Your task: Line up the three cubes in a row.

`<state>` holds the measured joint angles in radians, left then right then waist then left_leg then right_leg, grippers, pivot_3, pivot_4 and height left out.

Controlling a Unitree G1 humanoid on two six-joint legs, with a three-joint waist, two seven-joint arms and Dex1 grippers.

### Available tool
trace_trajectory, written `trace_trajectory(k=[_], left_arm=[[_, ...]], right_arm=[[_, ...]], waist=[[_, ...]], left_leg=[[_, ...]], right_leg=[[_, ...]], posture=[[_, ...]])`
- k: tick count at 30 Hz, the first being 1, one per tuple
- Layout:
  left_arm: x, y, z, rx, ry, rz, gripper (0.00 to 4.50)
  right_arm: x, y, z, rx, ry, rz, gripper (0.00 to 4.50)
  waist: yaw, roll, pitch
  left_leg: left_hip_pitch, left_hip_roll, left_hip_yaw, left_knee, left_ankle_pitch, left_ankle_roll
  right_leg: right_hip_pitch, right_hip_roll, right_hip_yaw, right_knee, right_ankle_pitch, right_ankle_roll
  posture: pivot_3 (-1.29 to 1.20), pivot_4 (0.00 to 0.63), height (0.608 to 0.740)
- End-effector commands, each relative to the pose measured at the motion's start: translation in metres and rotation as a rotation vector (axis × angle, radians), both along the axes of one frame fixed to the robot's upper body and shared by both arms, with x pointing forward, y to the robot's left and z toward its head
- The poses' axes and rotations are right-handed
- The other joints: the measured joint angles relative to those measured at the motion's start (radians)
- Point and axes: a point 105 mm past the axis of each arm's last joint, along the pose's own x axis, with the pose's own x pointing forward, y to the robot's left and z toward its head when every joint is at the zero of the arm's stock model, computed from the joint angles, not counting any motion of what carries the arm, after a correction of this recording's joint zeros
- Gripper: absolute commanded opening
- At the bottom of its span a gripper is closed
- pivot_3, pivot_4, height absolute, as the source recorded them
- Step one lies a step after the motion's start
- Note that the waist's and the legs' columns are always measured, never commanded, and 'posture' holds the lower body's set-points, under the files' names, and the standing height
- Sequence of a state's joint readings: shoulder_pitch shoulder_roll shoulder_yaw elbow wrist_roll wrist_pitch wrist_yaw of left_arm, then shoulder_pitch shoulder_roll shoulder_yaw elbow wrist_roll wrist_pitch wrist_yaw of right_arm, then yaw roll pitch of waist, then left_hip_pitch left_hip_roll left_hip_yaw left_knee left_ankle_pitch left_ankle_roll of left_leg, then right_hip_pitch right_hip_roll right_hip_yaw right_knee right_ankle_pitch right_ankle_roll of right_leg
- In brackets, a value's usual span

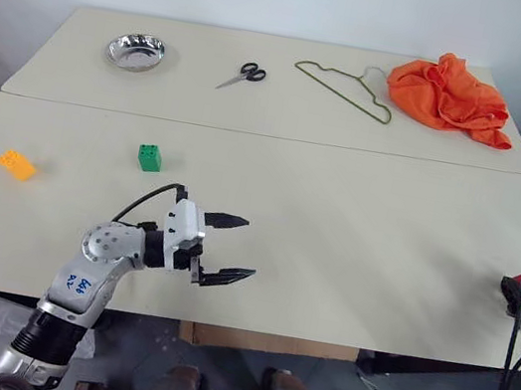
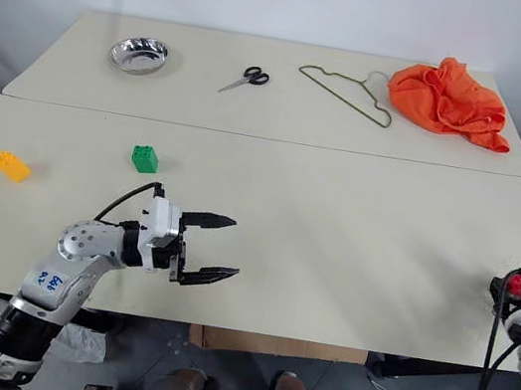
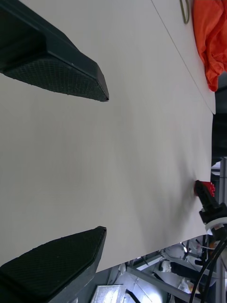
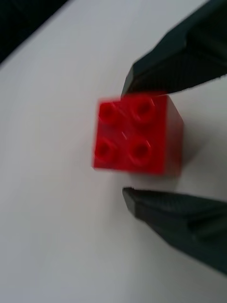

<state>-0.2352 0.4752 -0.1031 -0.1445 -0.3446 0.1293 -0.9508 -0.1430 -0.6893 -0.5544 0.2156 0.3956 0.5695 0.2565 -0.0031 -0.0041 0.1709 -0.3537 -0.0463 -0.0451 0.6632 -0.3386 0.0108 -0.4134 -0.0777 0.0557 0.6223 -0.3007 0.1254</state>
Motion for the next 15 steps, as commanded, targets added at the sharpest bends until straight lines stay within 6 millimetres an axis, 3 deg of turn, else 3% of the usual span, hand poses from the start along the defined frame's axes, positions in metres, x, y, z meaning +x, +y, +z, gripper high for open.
trace_trajectory(k=[1,4,6,7,8,10,12,15], left_arm=[[0.001,0.003,0.011,0.006,-0.060,0.007,4.50],[0.002,0.008,0.012,0.013,-0.071,0.031,4.50],[0.002,0.012,0.012,0.016,-0.070,0.044,4.50],[0.002,0.016,0.012,0.014,-0.069,0.058,4.50],[0.002,0.020,0.012,0.015,-0.068,0.069,4.50],[0.001,0.027,0.010,0.026,-0.066,0.087,4.50],[0.001,0.031,0.008,0.036,-0.056,0.098,4.50],[-0.005,0.040,0.000,0.067,-0.037,0.123,4.50]], right_arm=[[0.005,0.001,0.019,-0.024,-0.071,0.018,1.49],[0.020,0.030,0.047,-0.046,-0.192,0.208,1.50],[0.029,0.078,0.063,-0.065,-0.243,0.513,1.50],[0.028,0.121,0.071,-0.098,-0.261,0.790,1.50],[0.022,0.155,0.070,-0.128,-0.243,1.018,1.50],[0.010,0.199,0.059,-0.189,-0.144,1.351,1.50],[0.009,0.216,0.049,-0.221,-0.048,1.500,1.50],[0.022,0.254,0.040,-0.272,0.067,1.675,1.50]], waist=[[0.000,0.000,0.000],[-0.001,0.000,0.000],[-0.009,0.000,0.000],[-0.013,0.000,0.000],[-0.019,0.000,0.001],[-0.027,0.000,0.001],[-0.026,-0.001,0.002],[-0.025,-0.001,0.002]], left_leg=[[0.000,0.000,0.000,0.000,0.000,0.000],[0.000,0.000,0.000,0.000,0.000,0.000],[0.000,0.000,0.000,0.000,0.000,0.000],[0.000,0.001,0.001,0.000,0.000,0.001],[0.000,0.002,0.000,0.000,-0.001,0.000],[0.000,0.003,0.000,-0.001,-0.001,0.000],[0.001,0.004,0.000,0.000,-0.002,-0.001],[0.000,0.003,0.000,0.000,-0.001,-0.002]], right_leg=[[0.000,0.000,0.000,0.000,0.000,0.000],[0.000,0.000,0.000,0.000,0.000,0.000],[0.000,0.001,0.000,0.000,0.000,0.000],[0.000,0.001,0.000,0.000,0.000,0.000],[0.000,0.002,-0.001,0.000,0.000,0.000],[0.000,0.003,-0.002,0.000,0.000,0.000],[0.000,0.004,-0.005,-0.001,0.000,0.000],[0.000,0.002,-0.008,-0.002,0.000,0.000]], posture=[[0.00,0.150,0.740],[0.00,0.150,0.740],[0.00,0.150,0.740],[0.00,0.150,0.740],[0.00,0.150,0.740],[0.00,0.150,0.740],[0.00,0.150,0.740],[0.00,0.150,0.740]])
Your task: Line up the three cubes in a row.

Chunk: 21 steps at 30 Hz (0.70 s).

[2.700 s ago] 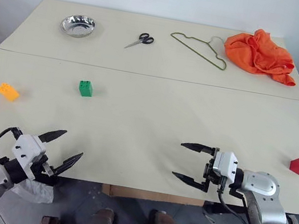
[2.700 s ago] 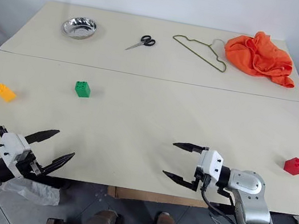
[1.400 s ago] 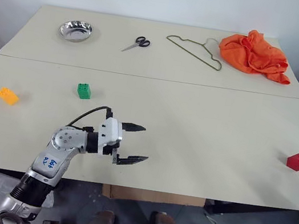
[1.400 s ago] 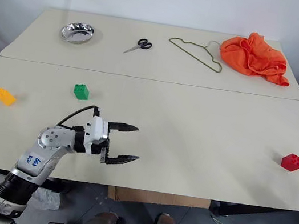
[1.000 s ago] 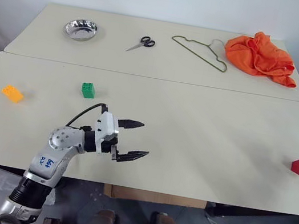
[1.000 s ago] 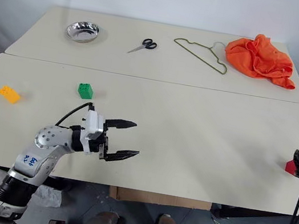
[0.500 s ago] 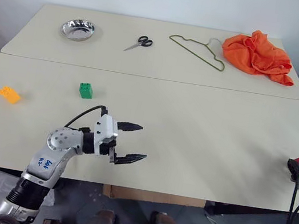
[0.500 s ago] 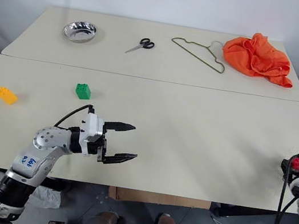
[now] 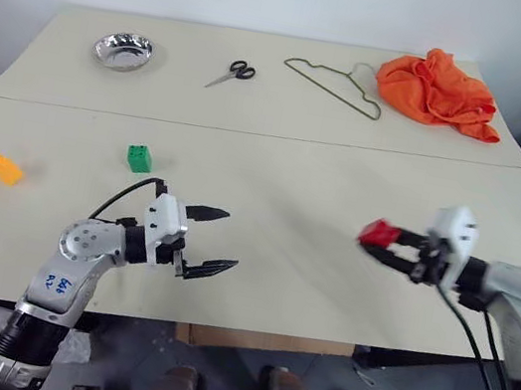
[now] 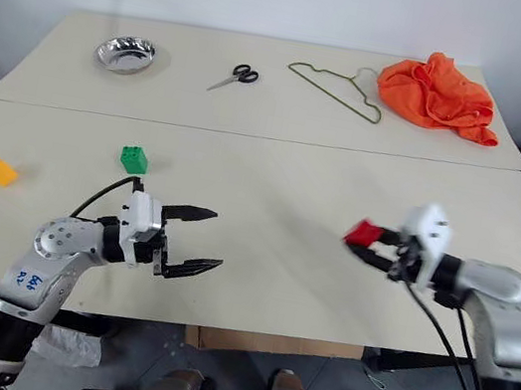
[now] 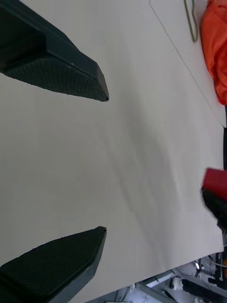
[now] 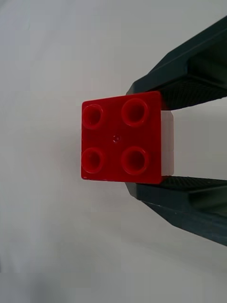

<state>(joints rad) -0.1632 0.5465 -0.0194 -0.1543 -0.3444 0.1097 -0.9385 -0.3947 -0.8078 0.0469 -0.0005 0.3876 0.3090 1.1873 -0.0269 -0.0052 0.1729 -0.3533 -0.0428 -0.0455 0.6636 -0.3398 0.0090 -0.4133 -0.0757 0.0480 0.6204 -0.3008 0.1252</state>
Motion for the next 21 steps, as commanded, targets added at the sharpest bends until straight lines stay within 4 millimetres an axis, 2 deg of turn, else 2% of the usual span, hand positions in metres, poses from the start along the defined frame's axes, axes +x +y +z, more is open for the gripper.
trace_trajectory(k=[1,5,7,10,16,21], left_arm=[[-0.006,0.008,0.002,0.025,-0.028,0.024,4.50],[-0.012,0.014,0.002,0.008,-0.024,0.086,4.50],[-0.014,0.015,0.002,0.004,-0.022,0.100,4.50],[-0.019,0.016,-0.001,0.008,-0.013,0.113,4.50],[-0.023,0.025,-0.003,0.014,-0.004,0.160,4.50],[-0.021,0.031,-0.001,-0.002,-0.014,0.204,4.50]], right_arm=[[0.011,0.032,-0.006,-0.120,0.027,0.157,1.50],[0.022,0.059,-0.014,-0.197,-0.002,0.250,1.50],[0.026,0.062,-0.020,-0.222,-0.008,0.268,1.50],[0.032,0.069,-0.024,-0.238,-0.021,0.275,1.50],[0.026,0.080,-0.030,-0.240,0.014,0.372,1.50],[0.025,0.082,-0.029,-0.208,0.015,0.363,3.18]], waist=[[0.000,0.000,0.000],[0.007,0.000,0.000],[0.018,0.000,0.000],[0.024,-0.001,0.000],[0.022,-0.001,0.000],[0.022,-0.001,0.000]], left_leg=[[-0.001,0.000,0.000,0.000,0.001,-0.001],[-0.004,0.000,-0.004,0.000,0.001,-0.003],[-0.007,0.000,-0.006,0.000,0.000,-0.004],[-0.021,-0.002,-0.006,0.004,0.000,-0.004],[-0.021,-0.002,-0.005,0.003,0.000,-0.003],[-0.021,-0.002,-0.005,0.004,0.000,-0.004]], right_leg=[[-0.001,-0.001,0.000,0.000,0.000,0.000],[-0.002,-0.002,0.001,-0.001,-0.001,-0.001],[-0.004,-0.002,0.000,-0.001,-0.001,-0.002],[-0.017,-0.003,-0.004,0.003,-0.001,-0.001],[-0.016,-0.003,-0.010,0.002,-0.001,-0.001],[-0.016,-0.003,-0.011,0.002,-0.001,-0.001]], posture=[[0.00,0.150,0.740],[0.00,0.150,0.740],[0.00,0.150,0.740],[0.00,0.150,0.740],[0.00,0.150,0.740],[0.00,0.150,0.740]])
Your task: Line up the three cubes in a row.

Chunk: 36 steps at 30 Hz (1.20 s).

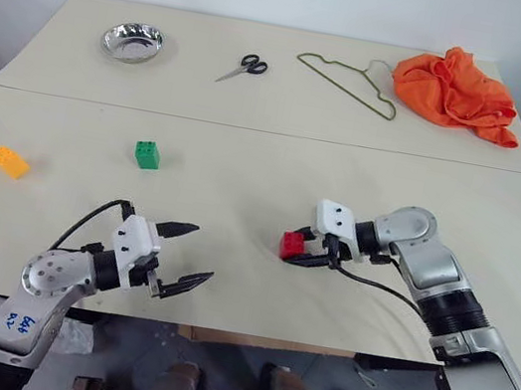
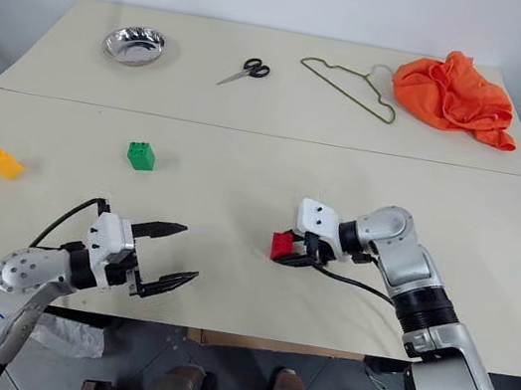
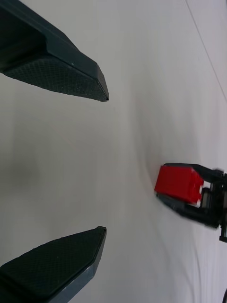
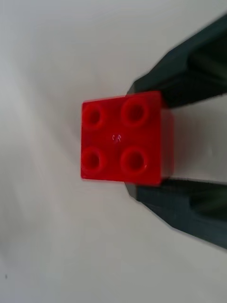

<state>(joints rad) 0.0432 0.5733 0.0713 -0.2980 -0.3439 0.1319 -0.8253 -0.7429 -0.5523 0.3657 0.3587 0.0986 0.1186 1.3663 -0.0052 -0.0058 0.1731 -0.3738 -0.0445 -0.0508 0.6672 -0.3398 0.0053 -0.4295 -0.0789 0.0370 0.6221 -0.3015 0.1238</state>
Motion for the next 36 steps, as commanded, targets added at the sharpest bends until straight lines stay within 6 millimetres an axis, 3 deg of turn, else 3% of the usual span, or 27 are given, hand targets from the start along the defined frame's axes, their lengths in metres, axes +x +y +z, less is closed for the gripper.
trace_trajectory(k=[1,4,9,11,14,18,21,25,29,33,36], left_arm=[[0.001,0.008,0.010,-0.017,-0.042,0.046,4.50],[-0.001,0.028,0.010,-0.040,-0.066,0.150,4.50],[-0.011,0.075,0.015,-0.167,-0.125,0.438,4.50],[-0.023,0.104,0.013,-0.210,-0.146,0.605,4.50],[-0.043,0.136,0.004,-0.241,-0.151,0.805,4.50],[-0.067,0.158,-0.011,-0.286,-0.132,0.998,4.50],[-0.074,0.153,-0.015,-0.319,-0.138,1.054,4.50],[-0.068,0.139,-0.013,-0.344,-0.144,1.030,4.50],[-0.041,0.110,0.000,-0.355,-0.169,0.964,4.50],[0.015,0.088,0.025,-0.325,-0.162,0.972,4.50],[0.042,0.085,0.026,-0.300,-0.115,1.028,4.50]], right_arm=[[-0.002,0.001,0.003,0.015,-0.006,0.008,3.52],[-0.003,0.001,0.020,0.100,-0.076,0.031,4.47],[-0.025,-0.011,0.051,0.351,-0.127,0.112,4.47],[-0.032,-0.021,0.062,0.495,-0.138,0.080,4.47],[-0.036,-0.035,0.064,0.588,-0.167,0.026,4.47],[-0.042,-0.057,0.061,0.757,-0.237,-0.030,4.47],[-0.040,-0.078,0.047,0.758,-0.225,-0.120,4.47],[-0.041,-0.086,0.039,0.731,-0.250,-0.135,4.47],[-0.039,-0.094,0.039,0.727,-0.306,-0.158,4.47],[-0.040,-0.090,0.041,0.724,-0.299,-0.142,4.47],[-0.042,-0.086,0.040,0.726,-0.293,-0.135,4.47]], waist=[[0.000,0.000,0.000],[-0.001,0.000,0.000],[0.002,0.000,0.000],[0.004,0.000,0.000],[0.004,0.000,0.000],[0.004,-0.001,0.000],[0.006,-0.001,0.000],[0.004,-0.001,0.000],[0.005,-0.001,0.000],[0.015,-0.001,0.000],[0.009,0.000,-0.001]], left_leg=[[0.000,0.000,0.000,0.000,0.000,0.000],[0.000,0.000,0.000,0.000,0.000,0.000],[0.000,0.000,0.000,-0.001,0.000,0.000],[0.000,0.000,0.000,-0.001,0.000,0.000],[0.001,0.000,0.000,-0.001,-0.001,0.001],[0.003,0.000,0.001,0.000,-0.001,0.001],[0.004,0.000,0.001,0.000,-0.001,0.001],[0.004,0.000,0.001,0.001,-0.001,0.001],[0.005,0.000,0.002,0.001,-0.001,0.001],[0.004,0.000,0.001,0.002,0.000,0.000],[0.004,0.000,0.001,0.005,0.001,-0.001]], right_leg=[[0.000,0.000,0.000,0.000,0.000,0.000],[0.000,0.000,0.000,0.000,0.000,0.000],[0.000,0.000,-0.001,-0.001,0.000,0.000],[0.001,-0.001,-0.001,-0.001,0.000,0.000],[0.003,-0.001,-0.001,-0.002,0.000,0.000],[0.004,-0.001,-0.001,-0.004,0.000,0.000],[0.004,-0.001,0.000,-0.003,0.000,0.000],[0.004,-0.001,0.000,-0.003,0.000,0.000],[0.004,0.000,0.001,-0.002,0.000,0.000],[0.004,0.000,-0.001,0.001,0.000,0.000],[0.004,0.000,0.000,0.005,0.000,0.000]], posture=[[0.00,0.150,0.740],[0.00,0.150,0.740],[0.00,0.150,0.740],[0.00,0.150,0.740],[0.00,0.150,0.740],[0.00,0.150,0.740],[0.00,0.150,0.740],[0.00,0.150,0.740],[0.00,0.150,0.740],[0.00,0.150,0.740],[0.00,0.150,0.740]])
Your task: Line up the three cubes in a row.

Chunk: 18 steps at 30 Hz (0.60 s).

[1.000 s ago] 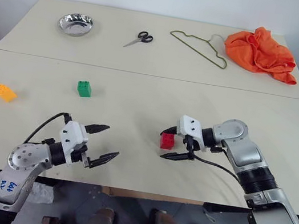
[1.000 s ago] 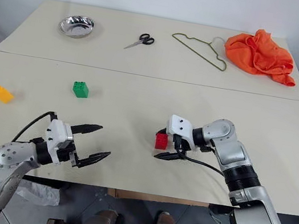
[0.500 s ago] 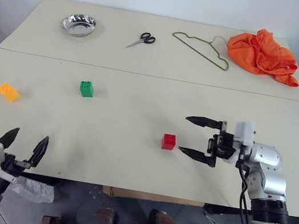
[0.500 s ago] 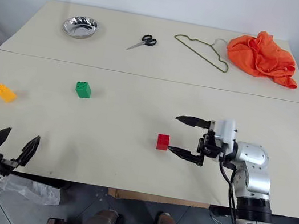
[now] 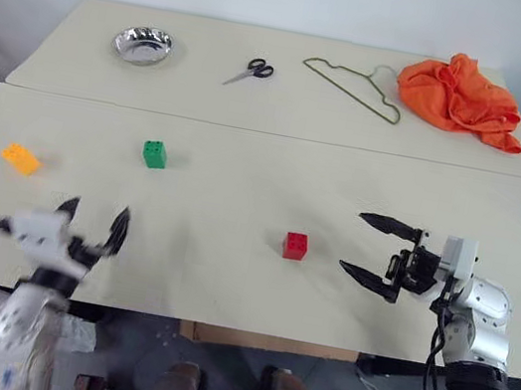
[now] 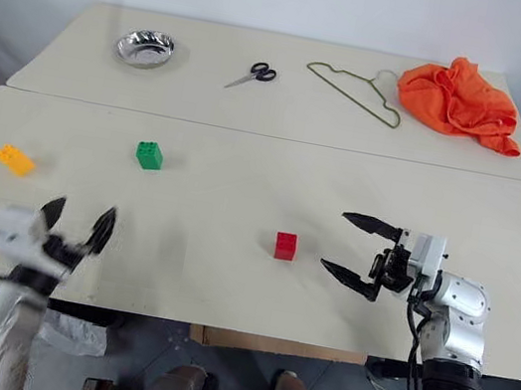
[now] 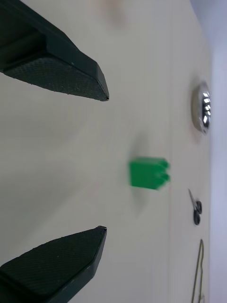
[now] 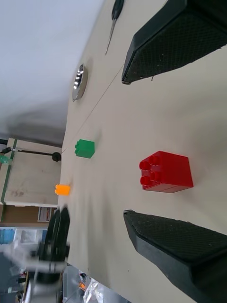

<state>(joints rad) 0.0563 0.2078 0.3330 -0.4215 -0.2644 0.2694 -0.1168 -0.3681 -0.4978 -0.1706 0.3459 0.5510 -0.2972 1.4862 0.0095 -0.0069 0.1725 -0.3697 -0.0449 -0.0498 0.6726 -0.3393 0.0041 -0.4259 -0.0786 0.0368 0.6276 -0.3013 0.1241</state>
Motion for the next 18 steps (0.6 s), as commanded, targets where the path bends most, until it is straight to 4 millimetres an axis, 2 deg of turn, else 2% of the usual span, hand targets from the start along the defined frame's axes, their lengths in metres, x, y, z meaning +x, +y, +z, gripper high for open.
trace_trajectory(k=[1,3,7,13,18], left_arm=[[0.021,0.001,-0.003,0.021,0.085,0.080,4.50],[0.039,-0.003,-0.005,0.049,0.115,0.082,4.50],[0.065,0.005,0.000,-0.009,0.103,0.188,4.50],[0.095,-0.010,0.002,-0.052,0.086,0.157,4.50],[0.109,-0.015,0.000,-0.061,0.093,0.165,4.50]], right_arm=[[-0.004,0.001,0.006,0.007,-0.028,0.001,4.47],[-0.005,0.004,0.002,0.005,0.009,0.014,4.47],[-0.009,0.008,0.001,0.001,0.009,0.019,4.47],[-0.009,0.008,0.002,0.001,0.006,-0.002,4.47],[-0.011,0.012,0.005,0.016,-0.015,-0.008,4.47]], waist=[[-0.010,0.001,-0.001],[-0.010,0.001,0.000],[-0.010,0.001,0.000],[-0.005,0.001,0.000],[0.002,0.001,0.000]], left_leg=[[0.000,0.000,0.001,0.000,0.000,0.000],[0.000,0.000,0.001,0.000,0.000,0.000],[-0.001,0.000,0.000,0.002,0.000,0.000],[-0.001,0.000,0.000,0.004,0.000,0.000],[-0.002,0.000,0.000,0.005,0.000,0.000]], right_leg=[[0.000,0.000,0.001,0.001,0.000,0.000],[0.000,0.001,0.001,0.001,0.000,0.000],[-0.001,0.001,0.000,0.000,0.000,0.000],[-0.001,0.000,0.000,0.000,0.000,0.000],[-0.001,0.000,0.000,0.000,0.000,0.001]], posture=[[0.00,0.150,0.740],[0.00,0.150,0.740],[0.00,0.150,0.740],[0.00,0.150,0.740],[0.00,0.150,0.740]])
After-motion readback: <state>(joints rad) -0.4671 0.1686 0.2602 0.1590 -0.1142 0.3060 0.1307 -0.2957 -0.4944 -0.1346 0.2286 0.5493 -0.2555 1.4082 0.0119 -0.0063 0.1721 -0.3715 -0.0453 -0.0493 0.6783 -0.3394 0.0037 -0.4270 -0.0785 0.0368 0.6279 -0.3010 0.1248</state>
